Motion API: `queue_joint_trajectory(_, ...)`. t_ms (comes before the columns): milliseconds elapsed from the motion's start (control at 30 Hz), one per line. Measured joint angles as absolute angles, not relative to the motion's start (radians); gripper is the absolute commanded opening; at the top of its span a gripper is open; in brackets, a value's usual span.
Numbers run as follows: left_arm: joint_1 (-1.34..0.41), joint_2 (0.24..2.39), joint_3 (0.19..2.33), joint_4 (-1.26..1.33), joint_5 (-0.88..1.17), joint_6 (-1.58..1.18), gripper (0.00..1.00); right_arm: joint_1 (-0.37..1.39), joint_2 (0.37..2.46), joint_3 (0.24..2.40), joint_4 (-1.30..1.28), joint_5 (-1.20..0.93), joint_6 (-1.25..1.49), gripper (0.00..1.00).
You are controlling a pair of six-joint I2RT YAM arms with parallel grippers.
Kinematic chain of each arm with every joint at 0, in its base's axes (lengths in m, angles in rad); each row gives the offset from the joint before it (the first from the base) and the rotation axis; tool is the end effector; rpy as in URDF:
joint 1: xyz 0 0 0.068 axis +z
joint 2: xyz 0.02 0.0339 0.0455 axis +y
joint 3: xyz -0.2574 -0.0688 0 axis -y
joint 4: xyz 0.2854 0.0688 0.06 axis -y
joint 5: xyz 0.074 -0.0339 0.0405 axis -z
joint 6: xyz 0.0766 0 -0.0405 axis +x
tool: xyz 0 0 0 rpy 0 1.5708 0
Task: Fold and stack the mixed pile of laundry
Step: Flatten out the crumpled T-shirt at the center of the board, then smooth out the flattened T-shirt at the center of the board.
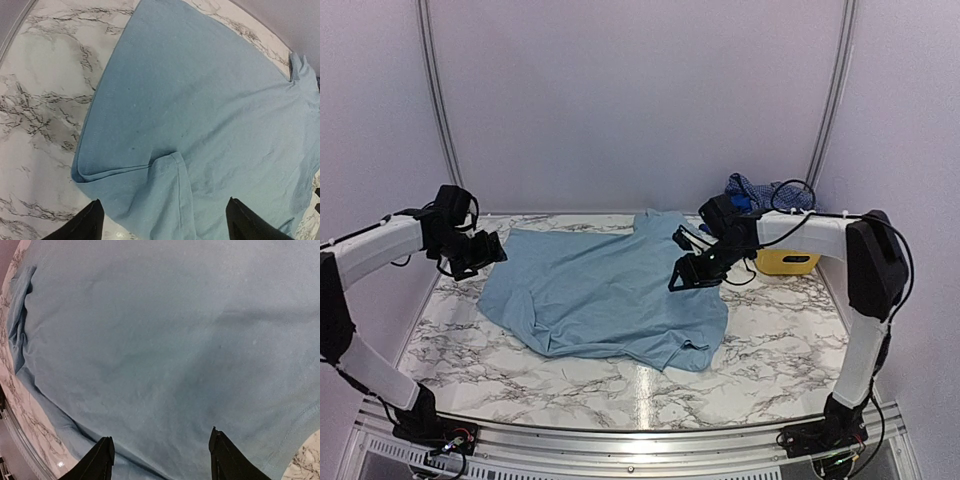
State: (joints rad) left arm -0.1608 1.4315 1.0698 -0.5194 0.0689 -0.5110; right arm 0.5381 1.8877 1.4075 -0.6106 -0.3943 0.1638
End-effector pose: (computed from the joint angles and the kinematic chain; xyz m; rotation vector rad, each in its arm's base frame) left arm 0.3625 -0.0641 0.2075 -0.4028 2.4538 -0.3753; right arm 0.3695 0.2548 0.1511 -0.6394 2.6587 0.7421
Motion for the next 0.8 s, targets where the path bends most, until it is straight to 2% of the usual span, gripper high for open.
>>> queue_joint_trajectory(133, -0.252, 1.596, 1.184, -0.55, 0.012, -0.487, 0.72, 0.525, 2.003, 1.515, -0.623, -0.384, 0.154, 0.59)
queue_joint_trajectory(367, -0.356, 1.811, 1.278, -0.621, -0.104, -0.48, 0.7, 0.483, 2.064, 1.556, -0.628, -0.372, 0.141, 0.58)
queue_joint_trajectory(567, -0.368, 1.887, 1.313, -0.643, -0.158, -0.477, 0.57, 0.472, 2.074, 1.515, -0.621, -0.361, 0.141, 0.58)
queue_joint_trajectory(633, -0.368, 1.905, 1.318, -0.644, -0.165, -0.469, 0.48, 0.47, 2.078, 1.492, -0.62, -0.357, 0.141, 0.58)
queue_joint_trajectory(800, -0.368, 1.924, 1.314, -0.654, -0.182, -0.458, 0.13, 0.465, 2.079, 1.464, -0.587, -0.357, 0.141, 0.58)
